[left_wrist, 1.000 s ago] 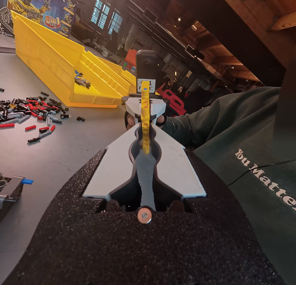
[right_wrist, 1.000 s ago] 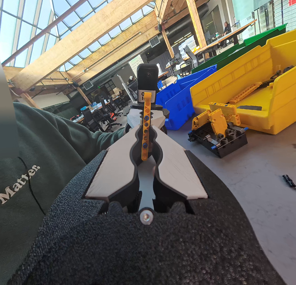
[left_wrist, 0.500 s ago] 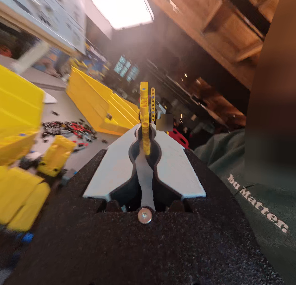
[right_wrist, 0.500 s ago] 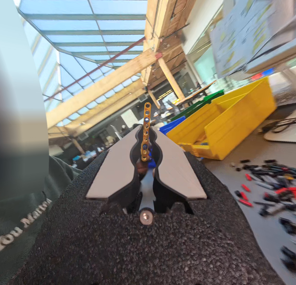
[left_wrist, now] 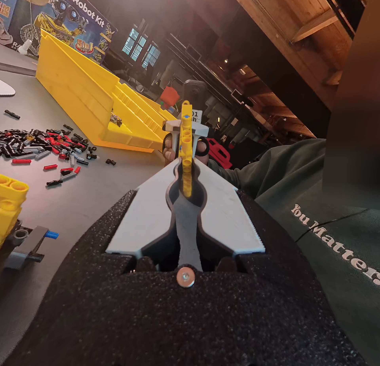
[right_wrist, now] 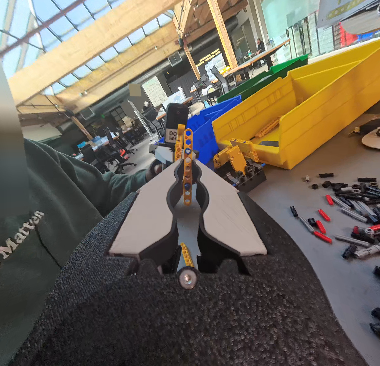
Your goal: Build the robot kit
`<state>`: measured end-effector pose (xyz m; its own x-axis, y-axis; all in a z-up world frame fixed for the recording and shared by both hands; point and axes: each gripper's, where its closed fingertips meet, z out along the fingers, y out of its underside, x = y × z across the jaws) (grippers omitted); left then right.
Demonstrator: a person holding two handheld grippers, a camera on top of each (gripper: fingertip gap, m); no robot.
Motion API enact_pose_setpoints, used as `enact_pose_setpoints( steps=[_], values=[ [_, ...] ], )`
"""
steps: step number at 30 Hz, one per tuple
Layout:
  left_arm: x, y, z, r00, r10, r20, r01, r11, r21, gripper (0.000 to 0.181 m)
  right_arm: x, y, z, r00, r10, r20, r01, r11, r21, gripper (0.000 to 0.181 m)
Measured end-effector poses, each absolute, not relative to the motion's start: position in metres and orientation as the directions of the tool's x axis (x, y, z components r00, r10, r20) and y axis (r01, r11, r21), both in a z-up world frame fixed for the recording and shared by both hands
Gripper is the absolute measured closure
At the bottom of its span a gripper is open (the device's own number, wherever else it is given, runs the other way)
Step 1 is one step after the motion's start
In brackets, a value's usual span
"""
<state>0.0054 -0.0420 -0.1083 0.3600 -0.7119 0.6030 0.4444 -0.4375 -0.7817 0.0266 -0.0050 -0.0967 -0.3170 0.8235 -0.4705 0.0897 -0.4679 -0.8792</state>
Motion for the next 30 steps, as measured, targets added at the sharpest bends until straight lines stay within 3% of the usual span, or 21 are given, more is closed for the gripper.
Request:
enact_pose_setpoints(
  steps=[5, 10, 12, 15, 18, 22, 24, 26, 30],
  values=[
    [0.008, -0.045, -0.111, 0.354, -0.717, 0.601, 0.438, -0.441, -0.783, 0.176, 0.023, -0.003, -0.157, -0.169, 0.979, -0.111, 0.380, -0.039, -0.924, 0.174],
    [0.010, -0.046, -0.114, 0.353, -0.719, 0.599, 0.431, -0.444, -0.786, 0.176, 0.027, 0.002, -0.219, -0.205, 0.930, 0.306, 0.601, 0.366, -0.710, 0.174],
    [0.009, -0.046, -0.113, 0.362, -0.727, 0.584, 0.426, -0.428, -0.797, 0.175, 0.030, 0.000, -0.234, -0.253, 0.888, 0.384, 0.632, 0.452, -0.630, 0.170],
    [0.009, -0.048, -0.111, 0.369, -0.743, 0.559, 0.418, -0.404, -0.813, 0.175, 0.029, -0.010, -0.225, -0.271, 0.905, 0.327, 0.599, 0.424, -0.679, 0.143],
    [0.011, -0.051, -0.107, 0.381, -0.764, 0.521, 0.404, -0.369, -0.837, 0.175, 0.025, -0.038, -0.173, -0.308, 0.944, 0.115, 0.420, 0.243, -0.874, 0.125],
    [0.019, -0.057, -0.097, 0.381, -0.814, 0.438, 0.395, -0.285, -0.873, 0.175, 0.024, -0.062, -0.125, -0.359, 0.931, -0.067, 0.248, 0.025, -0.969, 0.132],
    [0.025, -0.059, -0.095, 0.383, -0.830, 0.406, 0.374, -0.262, -0.889, 0.176, 0.019, -0.066, -0.121, -0.335, 0.941, -0.051, 0.206, 0.021, -0.978, 0.154],
    [0.027, -0.059, -0.096, 0.400, -0.828, 0.394, 0.361, -0.253, -0.898, 0.174, 0.017, -0.065, -0.120, -0.297, 0.954, 0.026, 0.178, 0.082, -0.981, 0.171],
    [0.015, -0.053, -0.098, 0.437, -0.780, 0.449, 0.388, -0.287, -0.876, 0.159, 0.021, -0.040, -0.107, -0.102, 0.919, 0.382, 0.121, 0.392, -0.912, 0.174]
  ],
)
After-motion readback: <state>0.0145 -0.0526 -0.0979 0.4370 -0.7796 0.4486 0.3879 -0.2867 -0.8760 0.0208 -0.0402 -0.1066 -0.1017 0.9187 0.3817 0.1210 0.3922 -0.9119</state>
